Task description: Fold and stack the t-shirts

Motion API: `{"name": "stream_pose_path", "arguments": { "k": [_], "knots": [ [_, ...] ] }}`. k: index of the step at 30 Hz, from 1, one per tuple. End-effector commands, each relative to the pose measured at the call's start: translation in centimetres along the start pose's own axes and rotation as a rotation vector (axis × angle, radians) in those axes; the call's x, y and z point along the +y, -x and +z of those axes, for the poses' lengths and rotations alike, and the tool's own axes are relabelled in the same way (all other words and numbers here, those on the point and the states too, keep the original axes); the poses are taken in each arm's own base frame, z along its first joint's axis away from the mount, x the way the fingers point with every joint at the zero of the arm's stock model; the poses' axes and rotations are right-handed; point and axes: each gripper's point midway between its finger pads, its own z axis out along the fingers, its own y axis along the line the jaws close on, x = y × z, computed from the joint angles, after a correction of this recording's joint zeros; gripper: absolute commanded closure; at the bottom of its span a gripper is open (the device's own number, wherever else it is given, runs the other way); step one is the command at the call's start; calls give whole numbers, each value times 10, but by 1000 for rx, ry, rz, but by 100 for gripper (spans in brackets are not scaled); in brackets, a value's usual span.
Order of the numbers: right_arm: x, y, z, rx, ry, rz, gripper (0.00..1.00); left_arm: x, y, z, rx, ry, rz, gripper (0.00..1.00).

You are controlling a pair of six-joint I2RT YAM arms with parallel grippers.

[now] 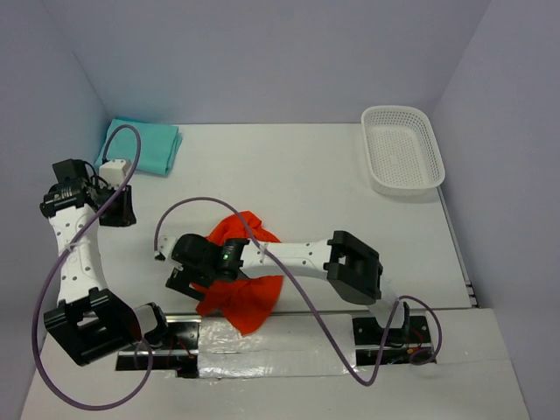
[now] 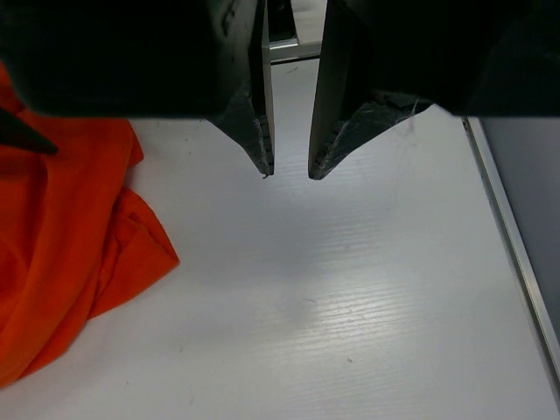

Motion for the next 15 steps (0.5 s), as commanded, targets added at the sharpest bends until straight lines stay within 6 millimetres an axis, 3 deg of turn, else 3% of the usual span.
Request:
{"name": "stream_pose_path", "arguments": {
  "k": [1,5,8,10,11,12,13,15],
  "knots": [
    [-18,-43,7,155,-103,52,9,-14,0,-17,-41,-51,39,65],
    [-12,-55,-4,129,-78,60,9,-11,0,-23,-47,-26,36,64],
    [-11,-69,4,169,-80,42,15,-7,6,-29,-66,-3,20,64],
    [-11,-74,13,189,-91,42,39,-5,9,-33,-80,14,9,64],
    [-10,-76,19,204,-92,41,76,-4,10,-34,-85,27,5,63],
    [-13,-74,19,204,-118,44,95,-1,12,-36,-93,44,2,63],
    [-15,-65,14,185,-119,45,100,3,11,-38,-89,71,2,63],
    [-14,-34,-4,122,-54,47,100,7,10,-40,-76,103,-18,63]
  ]
}}
